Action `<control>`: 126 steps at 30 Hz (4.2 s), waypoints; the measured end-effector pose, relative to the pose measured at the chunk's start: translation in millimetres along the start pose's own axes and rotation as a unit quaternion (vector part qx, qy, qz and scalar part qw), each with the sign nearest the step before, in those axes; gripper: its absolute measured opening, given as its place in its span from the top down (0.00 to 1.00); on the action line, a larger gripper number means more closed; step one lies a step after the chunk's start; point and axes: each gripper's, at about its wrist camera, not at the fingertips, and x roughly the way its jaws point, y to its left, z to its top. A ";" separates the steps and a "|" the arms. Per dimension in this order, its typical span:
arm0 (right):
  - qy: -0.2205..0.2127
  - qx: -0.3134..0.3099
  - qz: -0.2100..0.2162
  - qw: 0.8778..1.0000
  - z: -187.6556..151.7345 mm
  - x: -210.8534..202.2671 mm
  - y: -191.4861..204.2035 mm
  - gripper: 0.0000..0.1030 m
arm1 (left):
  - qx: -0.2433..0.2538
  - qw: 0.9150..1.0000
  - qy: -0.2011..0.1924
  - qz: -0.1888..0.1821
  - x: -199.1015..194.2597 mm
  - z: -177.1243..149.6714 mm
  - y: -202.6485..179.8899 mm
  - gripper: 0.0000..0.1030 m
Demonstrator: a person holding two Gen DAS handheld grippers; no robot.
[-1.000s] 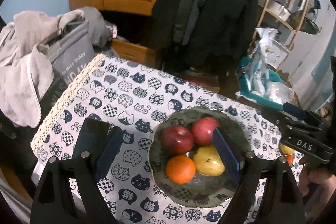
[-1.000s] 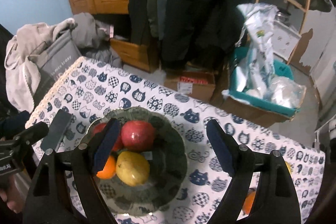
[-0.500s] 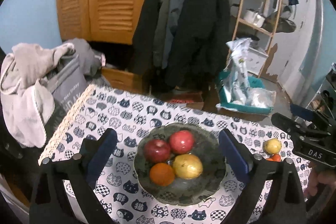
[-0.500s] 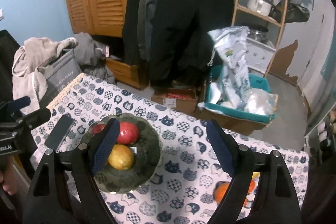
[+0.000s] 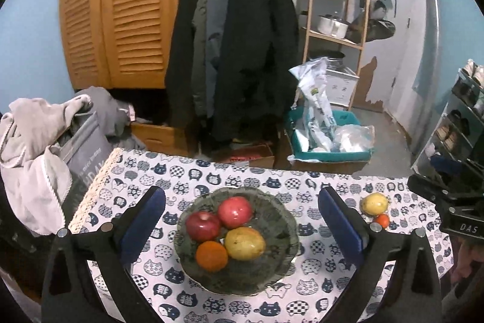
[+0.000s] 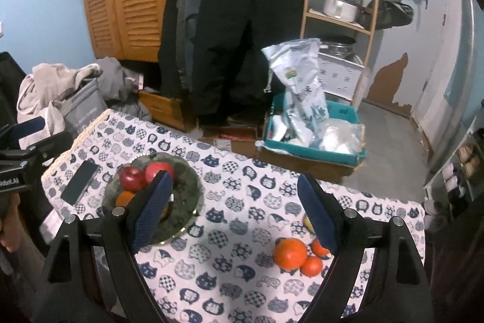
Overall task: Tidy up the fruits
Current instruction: 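Move both open tools back toward the remaining oranges and yellow fruit, then close the left tool on the large orange while the right tool grasps a tangerine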
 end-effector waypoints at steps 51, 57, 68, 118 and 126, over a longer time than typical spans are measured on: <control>0.116 0.163 -0.118 0.973 -131.3 35.3 -193.5 0.15 | 0.099 0.973 0.178 -0.109 150.2 -68.6 -196.6 0.01; 0.143 0.168 -0.123 0.968 -150.7 55.2 -203.6 0.15 | 0.112 0.966 0.202 -0.120 180.3 -86.4 -218.2 0.01; 0.191 0.175 -0.122 0.958 -179.7 83.5 -215.0 0.15 | 0.139 0.948 0.249 -0.138 216.4 -117.6 -253.8 0.01; 0.254 0.153 -0.018 0.955 -191.8 174.7 -160.8 0.37 | 0.093 0.945 0.283 -0.138 235.2 -132.4 -203.7 0.36; 0.248 0.149 -0.021 0.957 -190.8 173.0 -155.5 0.58 | 0.088 0.947 0.276 -0.140 227.0 -127.3 -198.9 0.36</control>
